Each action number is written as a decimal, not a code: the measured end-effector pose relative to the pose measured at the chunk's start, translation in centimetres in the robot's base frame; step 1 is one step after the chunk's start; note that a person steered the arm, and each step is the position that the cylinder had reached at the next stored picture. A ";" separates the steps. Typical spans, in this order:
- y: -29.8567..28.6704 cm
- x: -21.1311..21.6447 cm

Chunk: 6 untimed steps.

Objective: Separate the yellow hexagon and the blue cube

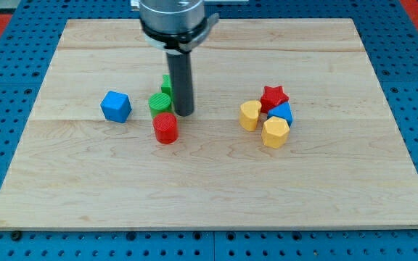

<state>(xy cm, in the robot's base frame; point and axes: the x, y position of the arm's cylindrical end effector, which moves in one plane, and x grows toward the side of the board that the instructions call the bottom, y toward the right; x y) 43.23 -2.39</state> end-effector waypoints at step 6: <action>18.6 4.8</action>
